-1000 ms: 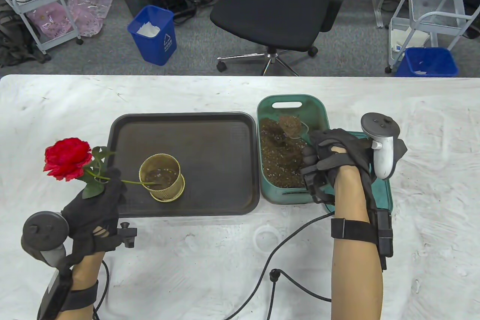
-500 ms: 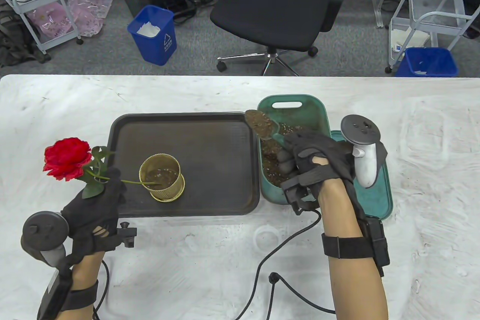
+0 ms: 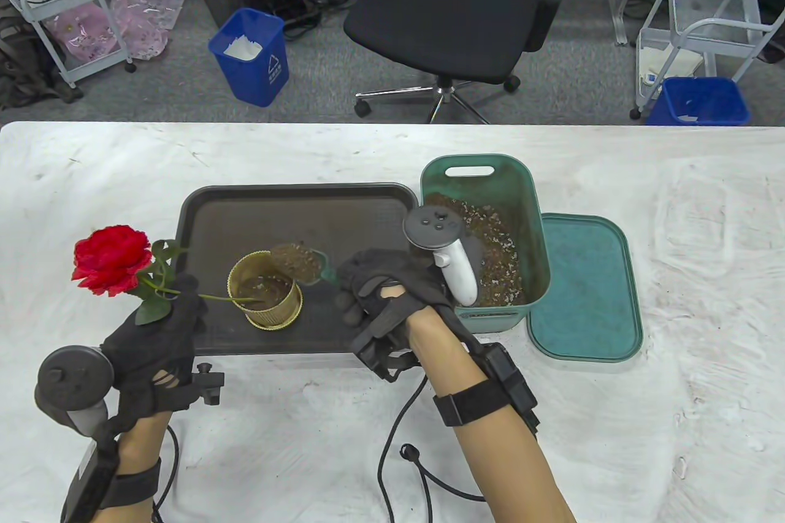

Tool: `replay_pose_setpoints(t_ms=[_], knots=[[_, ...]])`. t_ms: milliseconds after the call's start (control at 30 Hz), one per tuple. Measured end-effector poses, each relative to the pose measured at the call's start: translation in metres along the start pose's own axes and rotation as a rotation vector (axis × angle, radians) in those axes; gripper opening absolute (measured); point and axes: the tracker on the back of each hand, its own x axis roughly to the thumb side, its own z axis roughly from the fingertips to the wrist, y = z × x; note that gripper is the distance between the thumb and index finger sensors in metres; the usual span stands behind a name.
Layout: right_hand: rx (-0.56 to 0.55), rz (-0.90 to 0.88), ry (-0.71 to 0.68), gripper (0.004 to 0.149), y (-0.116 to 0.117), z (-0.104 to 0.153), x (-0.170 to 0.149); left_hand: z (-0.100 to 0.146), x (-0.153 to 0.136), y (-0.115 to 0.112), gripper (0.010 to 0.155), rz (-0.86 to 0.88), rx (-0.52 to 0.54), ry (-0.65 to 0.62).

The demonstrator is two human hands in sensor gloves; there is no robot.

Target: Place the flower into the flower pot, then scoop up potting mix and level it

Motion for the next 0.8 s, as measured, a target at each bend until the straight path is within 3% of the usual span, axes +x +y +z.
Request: replay_pose_setpoints(t_ms=[300, 800], knots=[[-0.063, 0.222, -0.034, 0.052, 0.045, -0.015, 0.009, 0.0, 0.0, 0.0, 0.042, -0.003, 0.0, -0.002], [-0.361, 0.864, -0.313, 0.053, 0.095, 0.012, 0.044, 0.0, 0.0, 0.0, 0.042, -0.008, 0.002, -0.004]])
